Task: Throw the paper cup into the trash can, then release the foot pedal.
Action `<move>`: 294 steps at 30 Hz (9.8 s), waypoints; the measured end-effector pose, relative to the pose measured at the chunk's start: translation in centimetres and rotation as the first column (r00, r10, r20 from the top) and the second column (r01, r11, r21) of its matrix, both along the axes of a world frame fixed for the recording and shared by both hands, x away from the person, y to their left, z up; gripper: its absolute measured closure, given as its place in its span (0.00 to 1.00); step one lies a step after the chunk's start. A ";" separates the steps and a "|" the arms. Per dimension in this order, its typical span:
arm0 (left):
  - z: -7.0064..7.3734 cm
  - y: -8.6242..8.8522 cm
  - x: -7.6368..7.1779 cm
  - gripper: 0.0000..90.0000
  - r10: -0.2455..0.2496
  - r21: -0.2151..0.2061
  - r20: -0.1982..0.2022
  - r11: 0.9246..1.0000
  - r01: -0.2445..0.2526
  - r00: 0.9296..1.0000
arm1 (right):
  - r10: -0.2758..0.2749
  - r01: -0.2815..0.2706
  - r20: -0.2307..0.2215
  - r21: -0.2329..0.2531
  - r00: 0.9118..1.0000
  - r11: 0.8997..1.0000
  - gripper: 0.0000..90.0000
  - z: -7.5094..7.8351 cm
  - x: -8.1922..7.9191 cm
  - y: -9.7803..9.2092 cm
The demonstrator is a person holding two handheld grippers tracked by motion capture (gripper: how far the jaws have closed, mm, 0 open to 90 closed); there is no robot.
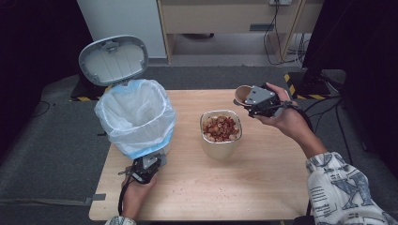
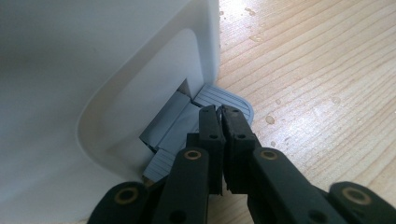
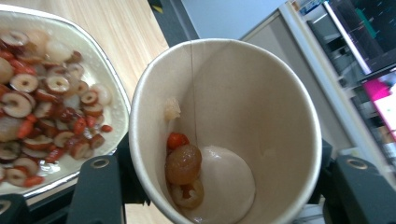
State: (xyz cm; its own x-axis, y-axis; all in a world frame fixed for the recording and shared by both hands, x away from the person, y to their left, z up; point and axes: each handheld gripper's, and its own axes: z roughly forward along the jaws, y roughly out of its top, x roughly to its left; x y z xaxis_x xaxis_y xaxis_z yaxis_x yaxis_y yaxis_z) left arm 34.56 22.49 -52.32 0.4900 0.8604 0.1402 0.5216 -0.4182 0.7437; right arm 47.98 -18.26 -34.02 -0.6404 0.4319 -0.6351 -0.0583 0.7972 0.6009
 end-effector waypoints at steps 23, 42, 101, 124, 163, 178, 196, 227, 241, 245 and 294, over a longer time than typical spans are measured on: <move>0.0 0.0 0.0 0.96 0.000 0.000 0.001 1.000 0.000 1.000 | 0.032 0.034 -0.243 0.262 0.969 0.965 0.42 -0.4 1.7 -3.5; 0.0 0.0 0.0 0.96 0.000 0.000 0.000 1.000 0.000 1.000 | 0.066 0.127 -0.455 0.380 0.888 0.916 0.42 -0.8 2.6 -5.6; 0.1 0.2 0.2 0.96 -0.041 0.017 0.004 0.999 0.041 0.999 | 0.174 0.058 -0.446 0.460 0.878 0.886 0.42 7.3 1.7 6.5; 0.1 0.3 0.1 0.96 -0.016 0.003 0.002 1.000 0.016 1.000 | 0.224 0.017 -0.441 0.480 0.869 0.877 0.42 9.0 1.3 13.3; 0.1 0.2 0.2 0.96 -0.043 0.011 0.002 0.999 0.043 0.999 | 0.310 -0.047 -0.445 0.510 0.840 0.859 0.41 8.7 1.2 21.4; 0.0 0.2 0.1 0.96 -0.017 0.004 0.005 1.000 0.017 1.000 | 0.322 -0.066 -0.467 0.484 0.824 0.872 0.40 7.4 1.6 24.9; 0.0 0.3 0.1 0.96 -0.018 0.000 0.004 1.000 0.018 1.000 | 0.323 -0.048 -0.446 0.526 0.835 0.849 0.12 7.1 1.3 24.0; 0.1 0.3 0.1 0.96 -0.018 0.002 0.005 1.000 0.018 1.000 | 0.243 0.031 -0.429 0.539 0.870 0.842 0.13 6.2 2.3 16.9; 0.0 0.3 0.1 0.96 -0.020 -0.001 0.004 1.000 0.020 1.000 | 0.207 0.071 -0.435 0.542 0.876 0.837 0.12 5.4 2.7 14.8; 0.0 0.3 0.1 0.96 -0.019 -0.001 0.004 1.000 0.019 1.000 | 0.199 0.077 -0.431 0.544 0.880 0.836 0.11 5.2 2.8 14.2; 0.0 0.2 0.0 0.95 -0.009 -0.010 0.006 1.000 0.009 1.000 | 0.044 0.228 -0.434 0.554 0.900 0.801 0.09 3.0 3.0 4.4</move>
